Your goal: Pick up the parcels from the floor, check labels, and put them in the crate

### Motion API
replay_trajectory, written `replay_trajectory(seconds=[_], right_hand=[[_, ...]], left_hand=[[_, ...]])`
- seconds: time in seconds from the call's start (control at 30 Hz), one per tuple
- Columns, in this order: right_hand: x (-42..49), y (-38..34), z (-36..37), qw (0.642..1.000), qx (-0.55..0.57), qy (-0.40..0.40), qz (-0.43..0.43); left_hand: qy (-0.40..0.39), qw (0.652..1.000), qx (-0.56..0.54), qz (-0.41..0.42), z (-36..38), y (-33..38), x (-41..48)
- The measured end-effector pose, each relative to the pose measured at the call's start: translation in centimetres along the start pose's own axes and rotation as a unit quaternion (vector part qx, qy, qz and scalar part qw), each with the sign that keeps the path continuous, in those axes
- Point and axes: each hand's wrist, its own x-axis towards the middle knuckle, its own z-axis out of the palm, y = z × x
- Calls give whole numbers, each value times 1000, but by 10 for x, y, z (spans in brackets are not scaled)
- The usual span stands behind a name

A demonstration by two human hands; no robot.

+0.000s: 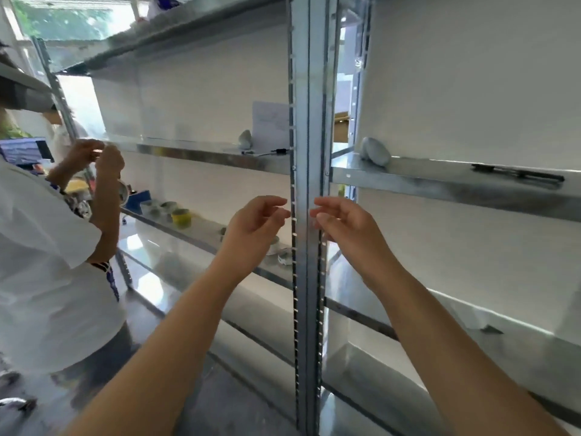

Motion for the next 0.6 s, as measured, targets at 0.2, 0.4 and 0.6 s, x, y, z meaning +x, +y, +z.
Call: replay_trajectory(seconds=[0.2,0.4,0.6], right_hand=[[-61,21,-42,988,-88,123,30],[-132,23,-114,956,-127,244,107],[-202,3,-183,922,-164,329,125]], left_hand=[[-116,987,-106,29,71,-12,-9],[-228,959,-163,39,158,18,-42],[-317,925,-185,99,228,87,-77]])
